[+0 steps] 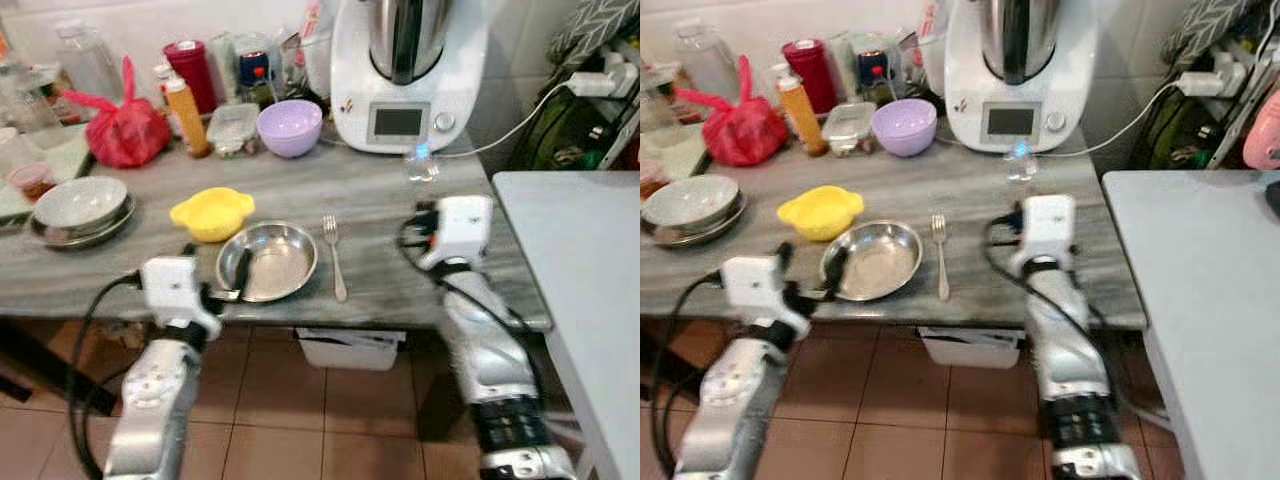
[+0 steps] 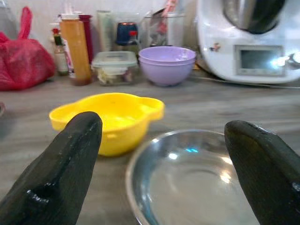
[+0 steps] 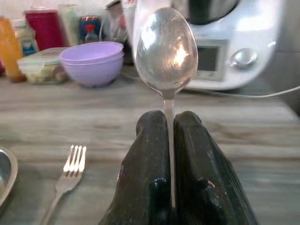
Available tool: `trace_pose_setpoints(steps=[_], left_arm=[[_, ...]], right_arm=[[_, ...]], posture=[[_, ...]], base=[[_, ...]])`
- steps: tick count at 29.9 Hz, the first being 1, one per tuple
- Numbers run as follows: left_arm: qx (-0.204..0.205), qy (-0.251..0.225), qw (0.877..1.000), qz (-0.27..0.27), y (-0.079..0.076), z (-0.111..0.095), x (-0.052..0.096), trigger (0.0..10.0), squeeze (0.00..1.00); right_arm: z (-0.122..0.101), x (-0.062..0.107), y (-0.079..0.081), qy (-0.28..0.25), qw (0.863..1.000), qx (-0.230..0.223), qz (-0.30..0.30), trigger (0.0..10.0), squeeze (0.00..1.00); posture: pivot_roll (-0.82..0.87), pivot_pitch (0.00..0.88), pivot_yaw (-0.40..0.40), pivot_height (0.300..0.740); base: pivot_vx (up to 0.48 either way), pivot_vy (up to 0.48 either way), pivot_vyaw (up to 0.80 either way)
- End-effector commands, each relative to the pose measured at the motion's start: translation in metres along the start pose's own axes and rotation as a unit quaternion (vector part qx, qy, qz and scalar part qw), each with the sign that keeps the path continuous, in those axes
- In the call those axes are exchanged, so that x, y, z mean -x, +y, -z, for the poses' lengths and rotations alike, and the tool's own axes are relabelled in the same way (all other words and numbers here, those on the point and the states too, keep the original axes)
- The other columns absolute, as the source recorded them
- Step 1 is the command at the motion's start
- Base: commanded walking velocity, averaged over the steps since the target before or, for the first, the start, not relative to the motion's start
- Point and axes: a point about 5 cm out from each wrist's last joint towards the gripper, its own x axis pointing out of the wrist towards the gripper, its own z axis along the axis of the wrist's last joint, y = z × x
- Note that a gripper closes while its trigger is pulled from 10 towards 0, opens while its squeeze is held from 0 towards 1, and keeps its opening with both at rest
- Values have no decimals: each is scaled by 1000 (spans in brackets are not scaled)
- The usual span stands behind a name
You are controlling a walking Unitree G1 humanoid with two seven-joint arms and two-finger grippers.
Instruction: Setting the table
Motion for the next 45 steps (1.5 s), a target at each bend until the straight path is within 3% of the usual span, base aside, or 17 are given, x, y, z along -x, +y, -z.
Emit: trace_pose_setpoints(steps=[1,10,16,28,35,45], left_arm=[[-10,4,1000,2,-1,-1,2,10000,0],[-52,45,994,84,-9,8,29,10000,0],[-56,65,989,121,-12,10,43,10000,0],[-64,85,978,177,-14,7,52,10000,0],[-60,95,973,200,-19,6,57,10000,0],[-58,104,971,205,-20,6,62,10000,0]], right_arm=[[-3,0,-3,-4,1000,1,3,10000,0],[5,11,5,11,1000,-8,-10,10000,0],[15,22,9,35,999,-17,-10,10000,0],[36,26,11,109,992,-60,-3,10000,0],[40,19,21,139,986,-88,-18,10000,0],[45,16,39,162,982,-80,-49,10000,0]], posture=[[-89,66,94,740],[-89,66,94,740],[-81,86,102,740],[-66,125,120,740],[-65,140,128,740],[-49,156,123,740]], base=[[0,0,0],[0,0,0],[0,0,0],[0,0,0],[0,0,0],[0,0,0]])
